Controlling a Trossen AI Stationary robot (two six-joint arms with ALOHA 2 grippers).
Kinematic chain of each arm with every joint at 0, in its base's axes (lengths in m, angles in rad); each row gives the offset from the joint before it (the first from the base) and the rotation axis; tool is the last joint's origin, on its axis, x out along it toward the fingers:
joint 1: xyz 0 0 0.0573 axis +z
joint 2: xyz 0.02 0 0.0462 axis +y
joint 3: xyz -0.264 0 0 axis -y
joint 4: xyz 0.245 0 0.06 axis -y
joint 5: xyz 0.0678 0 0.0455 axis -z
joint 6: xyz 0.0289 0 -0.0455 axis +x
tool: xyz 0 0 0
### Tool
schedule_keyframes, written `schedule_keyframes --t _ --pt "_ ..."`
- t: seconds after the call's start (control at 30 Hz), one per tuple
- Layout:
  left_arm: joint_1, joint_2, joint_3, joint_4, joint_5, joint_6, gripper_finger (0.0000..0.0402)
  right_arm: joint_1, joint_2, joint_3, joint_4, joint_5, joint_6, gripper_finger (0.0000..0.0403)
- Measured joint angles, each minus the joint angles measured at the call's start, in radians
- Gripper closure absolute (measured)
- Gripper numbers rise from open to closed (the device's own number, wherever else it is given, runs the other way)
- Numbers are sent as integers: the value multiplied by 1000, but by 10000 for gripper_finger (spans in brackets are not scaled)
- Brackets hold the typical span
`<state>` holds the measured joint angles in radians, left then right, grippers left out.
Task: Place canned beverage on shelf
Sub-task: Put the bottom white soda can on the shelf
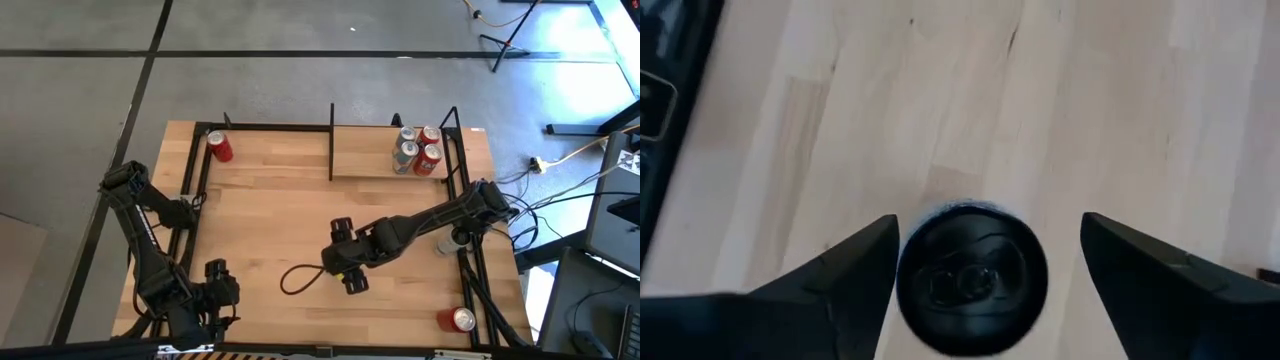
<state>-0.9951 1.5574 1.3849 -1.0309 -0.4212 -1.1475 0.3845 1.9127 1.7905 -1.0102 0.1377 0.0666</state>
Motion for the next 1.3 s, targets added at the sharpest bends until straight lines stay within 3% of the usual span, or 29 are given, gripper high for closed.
schedule_keyframes --t 0.6,0.8,0.97,1.3 --pt "0 0 0 -2 -4 4 85 1 70 -1 -56 -60 -74 103" --pt "5 0 0 -6 10 6 85 -7 70 0 -48 -61 9 173" --pt "28 -56 0 -61 93 8 85 -31 44 -2 -67 -62 145 174" --pt "122 -183 0 -89 -86 6 85 -190 -148 -1 -195 -43 281 174"
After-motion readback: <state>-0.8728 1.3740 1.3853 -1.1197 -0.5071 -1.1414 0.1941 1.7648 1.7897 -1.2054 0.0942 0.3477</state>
